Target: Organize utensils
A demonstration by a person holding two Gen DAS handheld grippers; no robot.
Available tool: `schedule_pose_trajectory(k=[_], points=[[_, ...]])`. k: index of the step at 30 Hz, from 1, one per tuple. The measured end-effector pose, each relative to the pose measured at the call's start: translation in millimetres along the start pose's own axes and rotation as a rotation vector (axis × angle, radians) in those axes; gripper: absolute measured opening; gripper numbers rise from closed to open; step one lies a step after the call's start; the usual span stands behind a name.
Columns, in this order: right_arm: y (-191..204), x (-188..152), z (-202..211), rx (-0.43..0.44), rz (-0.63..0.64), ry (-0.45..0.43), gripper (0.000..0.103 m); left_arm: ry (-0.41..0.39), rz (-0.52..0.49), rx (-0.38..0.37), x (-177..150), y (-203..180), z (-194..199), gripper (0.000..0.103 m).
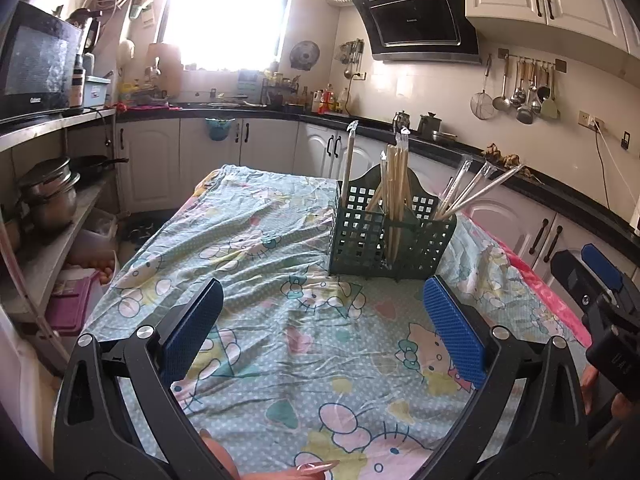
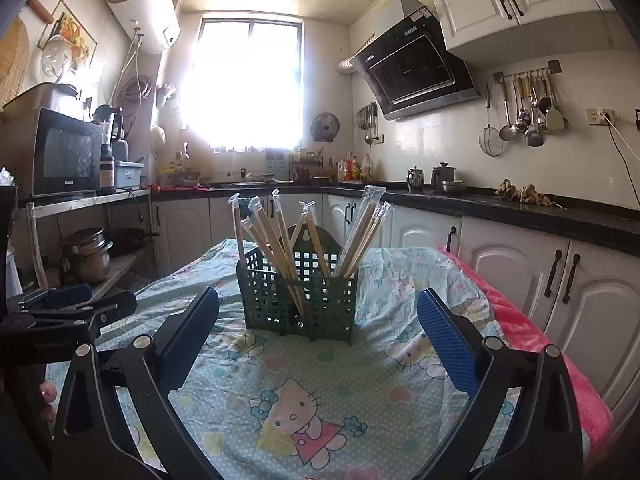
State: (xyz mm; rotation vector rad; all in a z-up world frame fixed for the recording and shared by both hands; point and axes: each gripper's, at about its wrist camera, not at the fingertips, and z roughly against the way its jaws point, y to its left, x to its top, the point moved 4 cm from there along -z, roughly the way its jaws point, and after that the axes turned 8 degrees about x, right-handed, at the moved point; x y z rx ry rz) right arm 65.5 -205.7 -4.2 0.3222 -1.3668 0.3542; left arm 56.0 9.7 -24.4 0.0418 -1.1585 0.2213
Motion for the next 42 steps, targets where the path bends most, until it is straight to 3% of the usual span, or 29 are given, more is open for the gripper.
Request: schedule_pose_trajectory(k=[42], points=[[5.1,-1.6,0.3,0.018,0.007,0.004,0.097,-0.001,0.001,0.011,0.1,1.7,0.5,0.092]])
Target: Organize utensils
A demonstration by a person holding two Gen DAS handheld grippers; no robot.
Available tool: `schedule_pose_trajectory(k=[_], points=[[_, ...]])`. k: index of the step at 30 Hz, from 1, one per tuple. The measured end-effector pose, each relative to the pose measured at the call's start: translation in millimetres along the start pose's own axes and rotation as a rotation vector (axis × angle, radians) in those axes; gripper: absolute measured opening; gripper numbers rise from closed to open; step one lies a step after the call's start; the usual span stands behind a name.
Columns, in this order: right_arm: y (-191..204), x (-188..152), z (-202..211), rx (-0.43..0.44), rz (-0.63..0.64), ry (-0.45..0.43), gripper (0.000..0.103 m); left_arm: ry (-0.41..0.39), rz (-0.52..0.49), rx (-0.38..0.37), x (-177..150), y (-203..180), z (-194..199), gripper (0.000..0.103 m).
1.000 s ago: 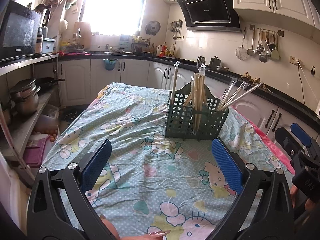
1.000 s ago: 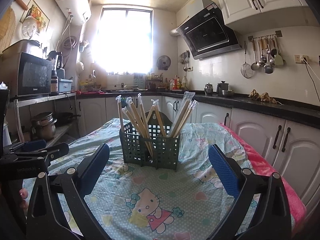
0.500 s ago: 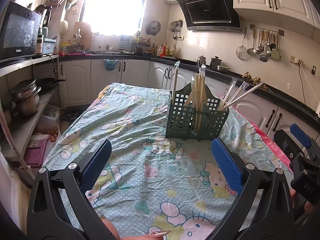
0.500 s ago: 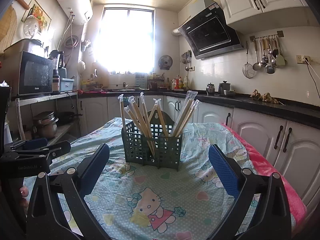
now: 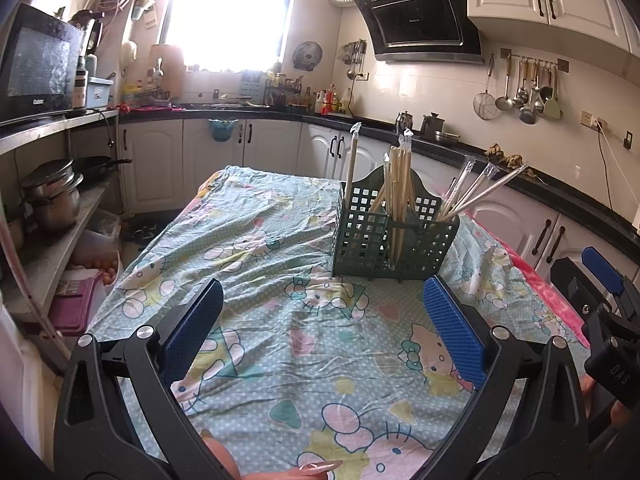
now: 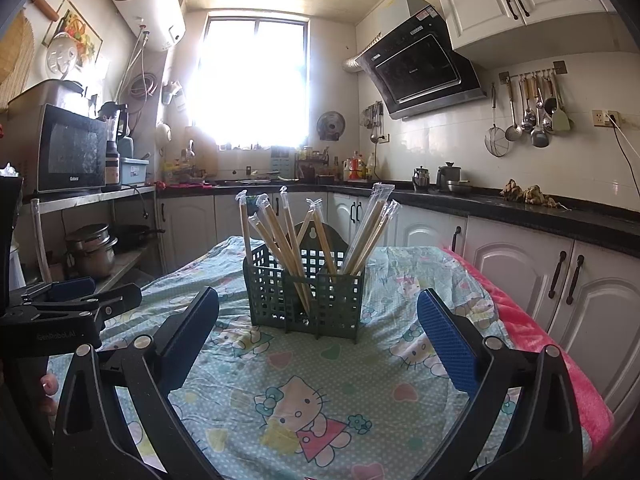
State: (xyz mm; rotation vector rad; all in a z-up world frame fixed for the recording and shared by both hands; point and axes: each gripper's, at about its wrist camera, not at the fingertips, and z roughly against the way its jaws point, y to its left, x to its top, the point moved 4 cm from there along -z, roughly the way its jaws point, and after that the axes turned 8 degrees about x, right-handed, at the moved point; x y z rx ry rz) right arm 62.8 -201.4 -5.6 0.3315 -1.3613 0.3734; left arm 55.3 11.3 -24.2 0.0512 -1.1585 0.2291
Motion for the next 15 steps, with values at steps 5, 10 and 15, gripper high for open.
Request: schedule_pose_trajectory(k=[5,10,15], points=[[0.4,0.7,0.5,0.001,0.001,-0.004,0.097,0.0,0.001,0.001,0.1,-0.4,0.6,0.092],[0.3,0.6,0.5,0.001,0.001,-0.003,0.097,0.002,0.003,0.003,1.7,0.7,1.5,0.092],[0.4,0.2,0.9,0.0,0.002,-0.004,0.097,0.002,-0.002,0.002,2.3,-0.5,3.2,0.092]])
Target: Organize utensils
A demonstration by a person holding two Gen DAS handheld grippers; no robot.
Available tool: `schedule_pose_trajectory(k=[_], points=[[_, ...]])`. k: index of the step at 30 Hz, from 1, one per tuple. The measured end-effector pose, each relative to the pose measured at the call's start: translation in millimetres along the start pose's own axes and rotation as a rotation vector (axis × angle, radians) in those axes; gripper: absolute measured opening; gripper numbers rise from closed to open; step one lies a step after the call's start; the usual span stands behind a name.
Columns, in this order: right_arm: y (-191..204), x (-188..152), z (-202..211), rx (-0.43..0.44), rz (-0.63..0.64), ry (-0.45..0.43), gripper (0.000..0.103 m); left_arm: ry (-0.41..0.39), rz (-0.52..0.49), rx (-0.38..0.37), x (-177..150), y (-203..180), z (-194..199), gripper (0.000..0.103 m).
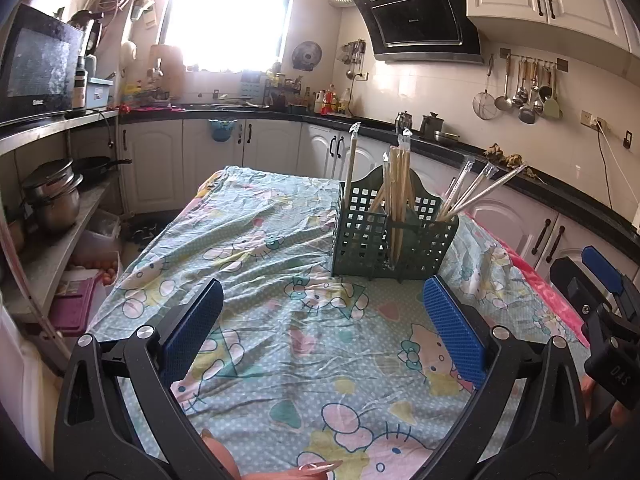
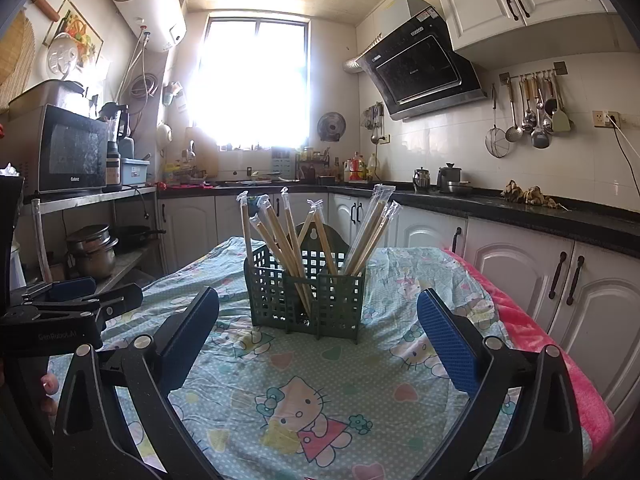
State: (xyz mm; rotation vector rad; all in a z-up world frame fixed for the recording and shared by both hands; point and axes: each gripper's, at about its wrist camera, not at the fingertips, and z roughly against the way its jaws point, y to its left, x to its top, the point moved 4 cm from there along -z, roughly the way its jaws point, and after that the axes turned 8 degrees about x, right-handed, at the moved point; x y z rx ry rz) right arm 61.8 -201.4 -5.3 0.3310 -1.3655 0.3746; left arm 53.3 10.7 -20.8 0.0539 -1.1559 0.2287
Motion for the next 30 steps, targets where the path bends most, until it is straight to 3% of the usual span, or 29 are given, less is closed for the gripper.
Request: schedule_pose_trajectory(k=[14,19,23,30], points=[[0,0,0,0.0,-0.004,0.001,0.097,0.014,-0.005,-0.002,-3,-2,-3,0.092],[-10,-3,-6,-0.041,-0.009,0.022,0.097,0.044,0.012,-0.019,-5,-1,-9,0.092],[-44,-7,-17,-0.103,-0.092,0.065,0.097,0.089,0.032,0.013,-2,12,-26,0.092],[-145,-21,-77,-0.262,-0.256,0.301,0.097,0.195,0.064,0.16,21,58,-84,0.092]])
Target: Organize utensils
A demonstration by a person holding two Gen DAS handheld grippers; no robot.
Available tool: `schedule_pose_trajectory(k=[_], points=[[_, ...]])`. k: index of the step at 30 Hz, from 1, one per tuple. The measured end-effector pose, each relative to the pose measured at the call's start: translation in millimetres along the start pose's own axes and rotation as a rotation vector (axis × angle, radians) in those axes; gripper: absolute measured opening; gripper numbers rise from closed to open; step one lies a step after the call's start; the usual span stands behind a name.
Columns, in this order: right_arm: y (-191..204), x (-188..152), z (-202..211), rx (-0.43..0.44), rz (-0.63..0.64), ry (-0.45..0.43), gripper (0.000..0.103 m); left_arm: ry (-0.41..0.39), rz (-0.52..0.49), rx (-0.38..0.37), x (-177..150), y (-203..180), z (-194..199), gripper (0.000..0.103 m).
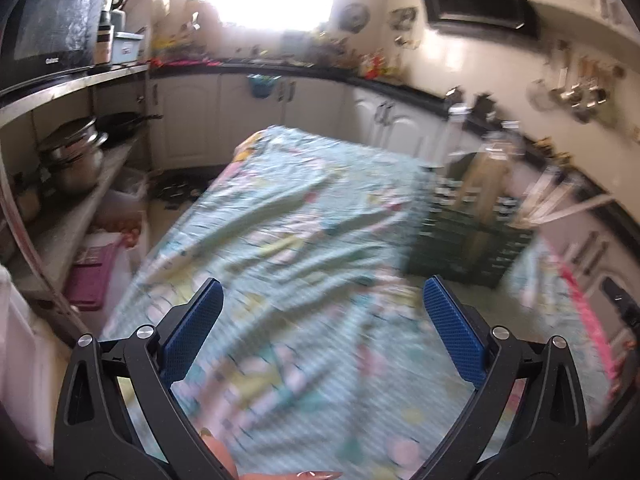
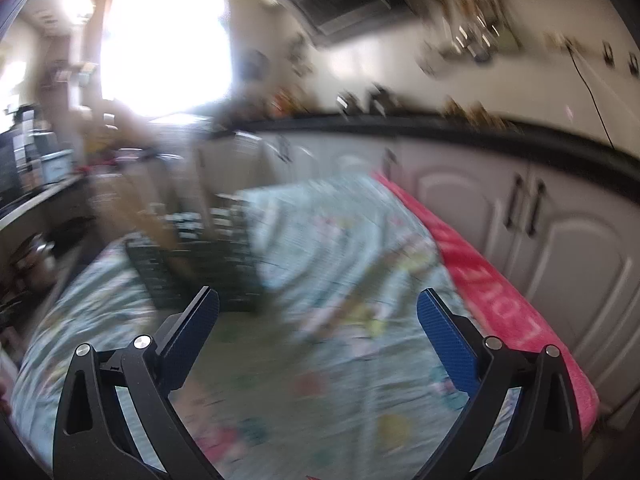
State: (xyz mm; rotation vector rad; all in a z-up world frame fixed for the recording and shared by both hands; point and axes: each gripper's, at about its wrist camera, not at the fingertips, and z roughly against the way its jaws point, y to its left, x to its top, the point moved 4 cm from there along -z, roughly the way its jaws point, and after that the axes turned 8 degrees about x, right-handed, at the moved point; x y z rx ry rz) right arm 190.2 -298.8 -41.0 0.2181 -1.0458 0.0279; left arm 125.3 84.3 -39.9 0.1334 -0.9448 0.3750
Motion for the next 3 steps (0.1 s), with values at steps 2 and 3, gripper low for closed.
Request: schedule_pose_trajectory(k=[2,3], points=[[-24,4,-35,-0.075,-0.023,0.11,0.097,0.035,0.008,0.035,9,8,-24,0.092],[-35,3,-50,-0.108,-0.029,0.159,0.097,0.058,0.002,0.053,11,11,-40,0.092]])
